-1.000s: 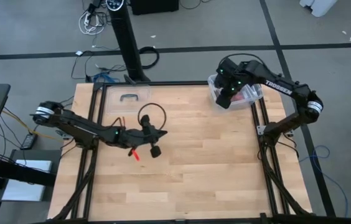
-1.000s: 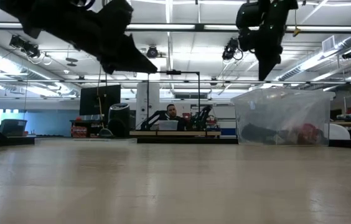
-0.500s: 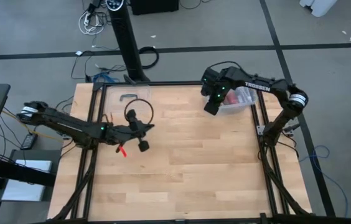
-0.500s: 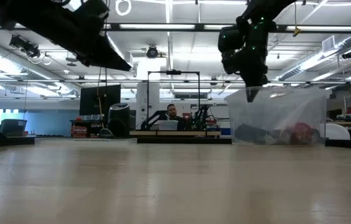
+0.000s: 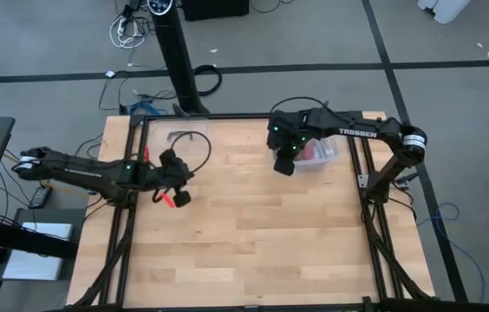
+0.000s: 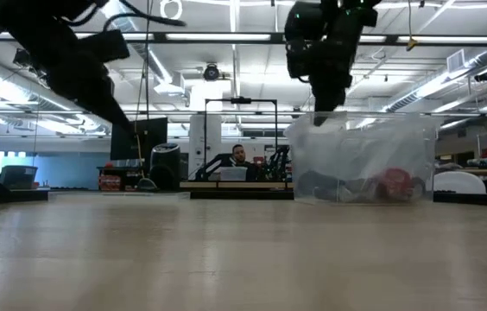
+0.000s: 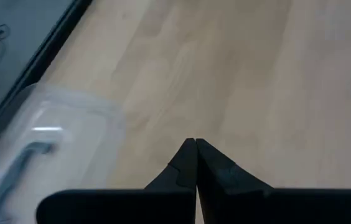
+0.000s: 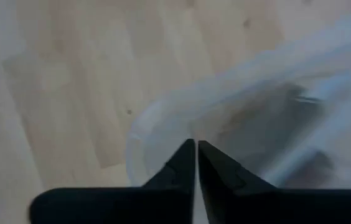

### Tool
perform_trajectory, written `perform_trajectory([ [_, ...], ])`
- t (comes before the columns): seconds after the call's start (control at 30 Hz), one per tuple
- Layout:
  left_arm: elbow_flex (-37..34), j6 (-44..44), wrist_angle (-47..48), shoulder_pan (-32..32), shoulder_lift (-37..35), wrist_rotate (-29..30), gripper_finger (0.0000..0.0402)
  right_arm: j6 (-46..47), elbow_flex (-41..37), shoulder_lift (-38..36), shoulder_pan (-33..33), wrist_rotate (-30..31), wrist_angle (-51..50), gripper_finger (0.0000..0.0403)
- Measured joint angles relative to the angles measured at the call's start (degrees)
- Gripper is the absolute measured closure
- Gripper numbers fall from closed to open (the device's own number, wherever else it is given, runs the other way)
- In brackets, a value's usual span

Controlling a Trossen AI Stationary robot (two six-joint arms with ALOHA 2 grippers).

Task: Roll bandage
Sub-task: Close the transparent bin

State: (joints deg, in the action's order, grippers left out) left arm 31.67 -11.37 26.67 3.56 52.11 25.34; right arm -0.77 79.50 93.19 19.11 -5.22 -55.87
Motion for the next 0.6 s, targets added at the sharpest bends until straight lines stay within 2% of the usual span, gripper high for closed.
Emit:
perform_trajectory([
  [0.1, 0.27, 4.90, 3.41, -2.74, 1.52, 0.22, 0.0396, 1.80, 2.68, -0.72, -2.65, 3.74, -1.22, 0.0361],
  [0.3, 0.45, 11.75, 3.67, -13.01, 6.16, 0.19, 0.0396, 3.35, 8.56, -2.84, -7.38, 5.73, -1.26, 0.0317],
  [0.43, 0.49, 16.98, 2.16, -18.84, 10.32, -4.97, 0.0382, 3.95, 11.95, -3.86, -10.31, 6.45, -0.39, 0.0294],
  [0.53, 0.43, 19.86, 0.96, -21.69, 13.53, -10.65, 0.0357, 4.21, 13.55, -4.17, -12.59, 6.39, 0.54, 0.0283],
  [0.6, 0.46, 22.00, -1.42, -22.71, 15.90, -11.93, 0.0337, 4.19, 13.95, -4.46, -14.03, 6.45, 0.36, 0.0280],
])
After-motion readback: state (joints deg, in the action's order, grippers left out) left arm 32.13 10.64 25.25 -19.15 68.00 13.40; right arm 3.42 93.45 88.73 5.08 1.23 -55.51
